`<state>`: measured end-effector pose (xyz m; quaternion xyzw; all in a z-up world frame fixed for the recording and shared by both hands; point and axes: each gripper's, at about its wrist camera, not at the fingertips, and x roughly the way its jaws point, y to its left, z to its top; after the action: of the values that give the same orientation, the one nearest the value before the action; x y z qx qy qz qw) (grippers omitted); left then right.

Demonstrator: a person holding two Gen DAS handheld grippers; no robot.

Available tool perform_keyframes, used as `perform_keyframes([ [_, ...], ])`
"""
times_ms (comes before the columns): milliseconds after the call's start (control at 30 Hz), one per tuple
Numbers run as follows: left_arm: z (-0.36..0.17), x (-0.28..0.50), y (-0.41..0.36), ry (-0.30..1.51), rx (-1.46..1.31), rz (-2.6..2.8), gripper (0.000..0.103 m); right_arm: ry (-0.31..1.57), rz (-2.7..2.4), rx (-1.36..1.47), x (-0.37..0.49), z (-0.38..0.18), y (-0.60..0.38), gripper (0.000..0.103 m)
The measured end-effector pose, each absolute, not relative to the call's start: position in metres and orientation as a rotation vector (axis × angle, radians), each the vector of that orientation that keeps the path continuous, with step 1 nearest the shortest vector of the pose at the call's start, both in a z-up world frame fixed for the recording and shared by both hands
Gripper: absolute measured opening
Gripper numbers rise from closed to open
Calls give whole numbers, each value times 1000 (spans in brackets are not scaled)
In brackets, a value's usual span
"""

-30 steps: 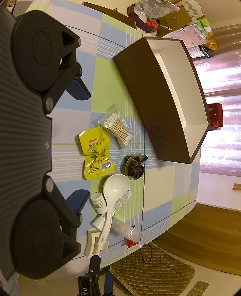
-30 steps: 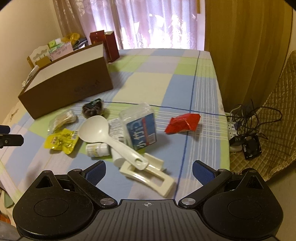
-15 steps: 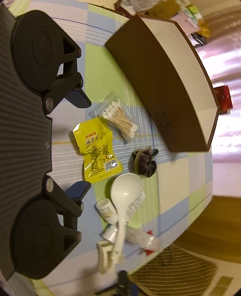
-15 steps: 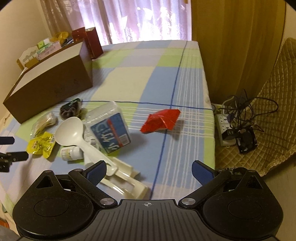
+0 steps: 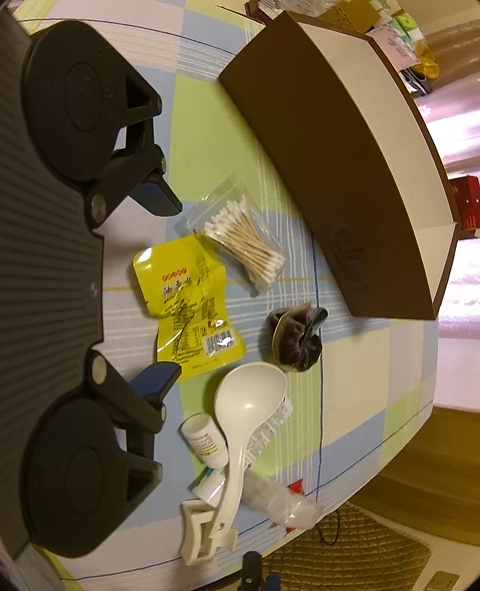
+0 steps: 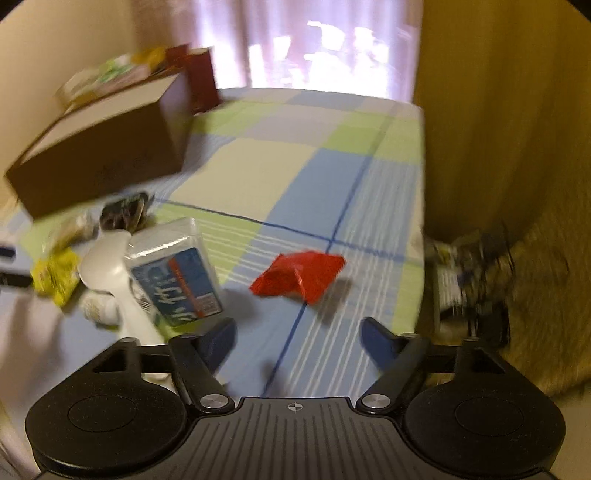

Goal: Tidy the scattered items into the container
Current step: 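Grasp the cotton swab bag with the left tool while the right tool grasps the red candy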

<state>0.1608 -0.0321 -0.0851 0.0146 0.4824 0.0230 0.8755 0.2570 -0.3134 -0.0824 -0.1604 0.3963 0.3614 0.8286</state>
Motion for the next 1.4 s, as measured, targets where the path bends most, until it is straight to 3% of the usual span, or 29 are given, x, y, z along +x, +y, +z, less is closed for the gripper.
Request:
perform_keyframes([
  [367, -82, 163, -20, 1012, 19, 85, 83, 688, 1039, -632, 296, -97, -287, 78],
  [433, -81, 163, -18, 1010, 20, 89, 82, 697, 1076, -672, 300, -103, -280, 63],
  [567, -78, 162, -15, 1003, 30, 95, 82, 724, 1113, -683, 304, -113, -275, 57],
  [600, -78, 162, -14, 1002, 32, 96, 82, 740, 1117, -679, 305, -114, -275, 40],
  [633, -78, 162, -13, 1001, 35, 95, 82, 763, 1118, -670, 307, -115, -275, 36],
  [933, -78, 189, 1, 982, 130, 16, 76, 905, 976, -441, 310, -107, -292, 31],
  [1233, -102, 239, 16, 1038, 227, -164, 70, 929, 796, -256, 285, -84, -310, 31],
  [1400, -116, 253, 22, 1084, 245, -244, 56, 936, 704, -187, 267, -76, -313, 31],
])
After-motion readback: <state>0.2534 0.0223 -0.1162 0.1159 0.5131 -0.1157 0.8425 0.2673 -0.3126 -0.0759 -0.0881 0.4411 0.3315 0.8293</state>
